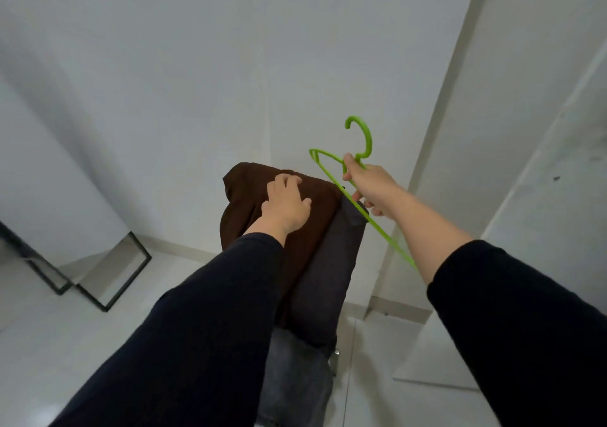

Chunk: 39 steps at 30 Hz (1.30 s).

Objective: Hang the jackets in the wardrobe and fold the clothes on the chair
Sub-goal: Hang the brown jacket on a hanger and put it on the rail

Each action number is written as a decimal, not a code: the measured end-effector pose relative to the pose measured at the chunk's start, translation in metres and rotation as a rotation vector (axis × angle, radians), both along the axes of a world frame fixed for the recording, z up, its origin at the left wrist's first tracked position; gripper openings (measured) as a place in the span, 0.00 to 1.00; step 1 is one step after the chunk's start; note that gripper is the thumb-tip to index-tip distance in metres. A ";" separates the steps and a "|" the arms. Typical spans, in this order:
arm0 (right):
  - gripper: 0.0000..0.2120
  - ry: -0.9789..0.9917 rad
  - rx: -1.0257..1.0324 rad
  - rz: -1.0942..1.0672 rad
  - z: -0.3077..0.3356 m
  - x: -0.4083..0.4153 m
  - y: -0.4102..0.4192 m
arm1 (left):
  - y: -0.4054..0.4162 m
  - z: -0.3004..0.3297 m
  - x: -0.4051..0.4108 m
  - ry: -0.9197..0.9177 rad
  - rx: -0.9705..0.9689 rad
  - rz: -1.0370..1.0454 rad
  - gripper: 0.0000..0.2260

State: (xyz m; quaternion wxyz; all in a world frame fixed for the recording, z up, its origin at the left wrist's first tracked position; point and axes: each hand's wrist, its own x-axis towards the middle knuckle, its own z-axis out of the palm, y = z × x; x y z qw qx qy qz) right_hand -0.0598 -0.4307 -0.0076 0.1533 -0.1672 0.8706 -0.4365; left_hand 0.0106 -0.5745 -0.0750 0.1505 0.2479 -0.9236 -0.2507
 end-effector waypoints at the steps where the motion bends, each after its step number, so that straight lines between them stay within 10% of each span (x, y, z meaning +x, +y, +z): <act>1: 0.27 0.015 0.005 -0.003 -0.006 -0.012 -0.007 | -0.007 -0.006 -0.008 -0.012 0.038 0.029 0.22; 15: 0.27 -0.048 -0.031 0.037 -0.045 -0.113 -0.059 | -0.053 -0.036 -0.108 -0.106 0.257 0.358 0.42; 19: 0.27 -0.061 -0.038 0.033 -0.046 -0.111 -0.059 | -0.053 -0.040 -0.103 -0.171 0.224 0.378 0.30; 31: 0.37 -0.320 -0.163 -0.177 -0.054 -0.048 -0.052 | -0.020 -0.031 -0.021 0.120 -0.016 -0.197 0.25; 39: 0.17 -0.379 -0.305 -0.293 -0.070 0.001 -0.048 | -0.005 -0.040 0.040 -0.051 -0.086 -0.479 0.24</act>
